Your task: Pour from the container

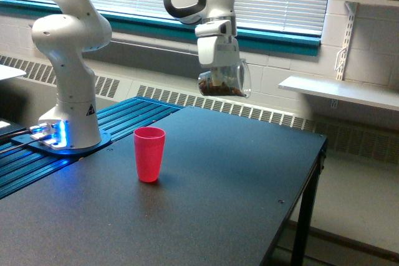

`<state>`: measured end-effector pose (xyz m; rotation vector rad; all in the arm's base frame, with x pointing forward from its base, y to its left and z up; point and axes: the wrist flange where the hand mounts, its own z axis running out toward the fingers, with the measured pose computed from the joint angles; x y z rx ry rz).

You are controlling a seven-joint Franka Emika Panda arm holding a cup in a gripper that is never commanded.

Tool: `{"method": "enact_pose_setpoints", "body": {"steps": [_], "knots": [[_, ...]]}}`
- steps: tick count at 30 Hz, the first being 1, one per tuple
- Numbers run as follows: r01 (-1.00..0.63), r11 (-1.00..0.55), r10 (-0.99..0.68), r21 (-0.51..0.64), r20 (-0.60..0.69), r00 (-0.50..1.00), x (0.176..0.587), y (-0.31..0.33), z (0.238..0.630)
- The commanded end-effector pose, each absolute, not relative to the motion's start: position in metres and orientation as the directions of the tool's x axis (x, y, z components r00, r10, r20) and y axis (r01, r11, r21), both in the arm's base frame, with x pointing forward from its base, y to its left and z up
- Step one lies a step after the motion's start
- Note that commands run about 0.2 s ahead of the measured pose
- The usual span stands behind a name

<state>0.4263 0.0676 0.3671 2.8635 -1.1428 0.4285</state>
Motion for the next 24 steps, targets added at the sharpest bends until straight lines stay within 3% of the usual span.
{"method": "enact_pose_setpoints", "body": {"steps": [1,24], "knots": [[-0.723,-0.688,-0.709,-0.064,0.272,0.650,0.406,0.069,0.374],[-0.815,-0.579,-0.795,0.002,0.220,0.565,0.341,0.076,0.367]]}}
